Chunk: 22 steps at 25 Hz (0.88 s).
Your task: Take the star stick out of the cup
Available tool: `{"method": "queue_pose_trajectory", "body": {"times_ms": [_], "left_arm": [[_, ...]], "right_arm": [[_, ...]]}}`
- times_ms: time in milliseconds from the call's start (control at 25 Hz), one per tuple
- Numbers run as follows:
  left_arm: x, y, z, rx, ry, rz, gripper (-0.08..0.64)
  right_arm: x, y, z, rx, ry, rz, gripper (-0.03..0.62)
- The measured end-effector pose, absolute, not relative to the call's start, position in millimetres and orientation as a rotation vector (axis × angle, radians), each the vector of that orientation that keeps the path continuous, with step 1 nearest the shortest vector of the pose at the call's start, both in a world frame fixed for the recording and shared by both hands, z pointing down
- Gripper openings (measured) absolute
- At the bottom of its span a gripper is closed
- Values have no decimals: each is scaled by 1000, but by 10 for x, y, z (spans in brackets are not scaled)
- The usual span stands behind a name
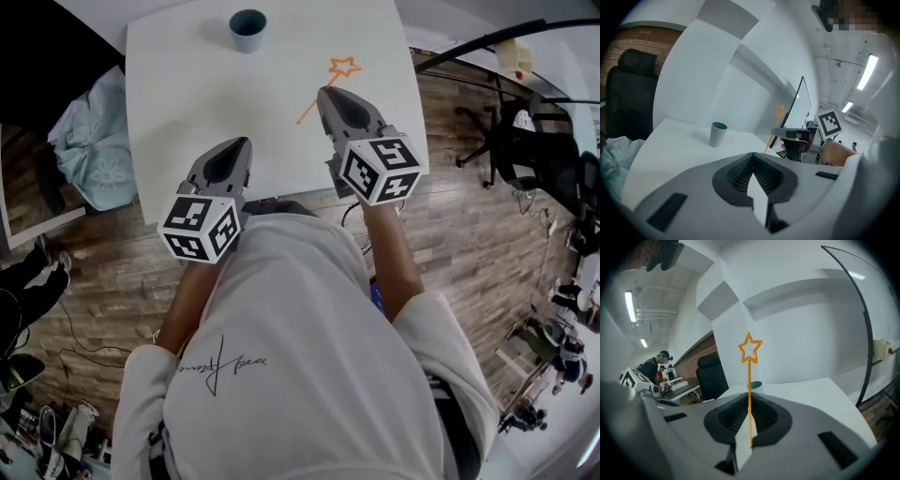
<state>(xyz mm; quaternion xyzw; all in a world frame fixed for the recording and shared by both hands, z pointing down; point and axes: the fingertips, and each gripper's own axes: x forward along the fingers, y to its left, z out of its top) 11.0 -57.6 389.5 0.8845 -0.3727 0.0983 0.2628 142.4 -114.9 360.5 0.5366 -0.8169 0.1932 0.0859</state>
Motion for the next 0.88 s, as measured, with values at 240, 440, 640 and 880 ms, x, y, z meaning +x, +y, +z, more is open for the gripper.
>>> {"method": "queue_pose_trajectory", "body": {"times_ms": [240,440,640,880], "left_arm": [[137,-561,3911,2398,-999,280,8],[142,-553,3937,2393,-998,291,8],[119,-547,3962,2387,-996,294,8],[123,-545,3987,2380,-992,304,8]], "right_arm": [[1444,-1030,3743,1585,-2415,617,25],[1472,-948,3860,1564,-2398,647,25],[1461,-863,3972,1551,-2375,677,25],[1477,-774,4069,1533,-2356,716,25]]}}
